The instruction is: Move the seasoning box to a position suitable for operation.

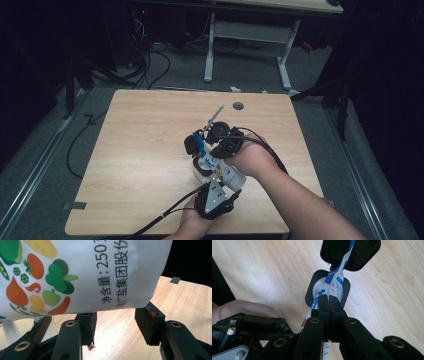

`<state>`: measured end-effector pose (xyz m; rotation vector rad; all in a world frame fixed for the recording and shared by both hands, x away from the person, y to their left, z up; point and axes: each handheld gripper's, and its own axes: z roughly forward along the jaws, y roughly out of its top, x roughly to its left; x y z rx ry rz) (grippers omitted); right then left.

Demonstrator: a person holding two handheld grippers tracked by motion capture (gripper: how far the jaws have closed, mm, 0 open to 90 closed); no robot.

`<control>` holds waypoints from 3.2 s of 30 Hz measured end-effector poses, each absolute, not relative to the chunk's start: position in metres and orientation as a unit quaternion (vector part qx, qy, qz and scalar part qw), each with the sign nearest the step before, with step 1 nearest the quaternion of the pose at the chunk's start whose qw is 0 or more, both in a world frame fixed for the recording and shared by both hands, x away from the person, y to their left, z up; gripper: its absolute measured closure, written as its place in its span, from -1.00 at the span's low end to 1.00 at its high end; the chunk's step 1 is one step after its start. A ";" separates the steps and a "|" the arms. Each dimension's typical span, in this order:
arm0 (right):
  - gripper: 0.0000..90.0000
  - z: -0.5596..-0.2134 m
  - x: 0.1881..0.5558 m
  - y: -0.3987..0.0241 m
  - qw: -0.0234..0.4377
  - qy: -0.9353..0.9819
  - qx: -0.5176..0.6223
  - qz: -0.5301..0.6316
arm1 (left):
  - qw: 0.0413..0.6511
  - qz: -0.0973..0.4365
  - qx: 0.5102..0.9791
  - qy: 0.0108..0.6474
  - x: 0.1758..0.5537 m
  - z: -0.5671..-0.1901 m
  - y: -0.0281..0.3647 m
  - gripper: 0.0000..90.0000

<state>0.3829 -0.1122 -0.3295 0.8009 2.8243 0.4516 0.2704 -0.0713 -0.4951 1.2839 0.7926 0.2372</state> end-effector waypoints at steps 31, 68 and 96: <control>1.00 -0.328 0.385 -0.110 0.089 0.948 0.266 0.149 | 0.728 0.101 0.573 0.364 0.270 -0.491 -0.071 0.19; 1.00 -0.326 0.387 -0.105 0.090 0.948 0.265 0.154 | 0.730 0.110 0.564 0.369 0.274 -0.486 -0.074 0.19; 1.00 -0.324 0.388 -0.104 0.089 0.948 0.264 0.151 | 0.733 0.107 0.559 0.371 0.275 -0.483 -0.075 0.20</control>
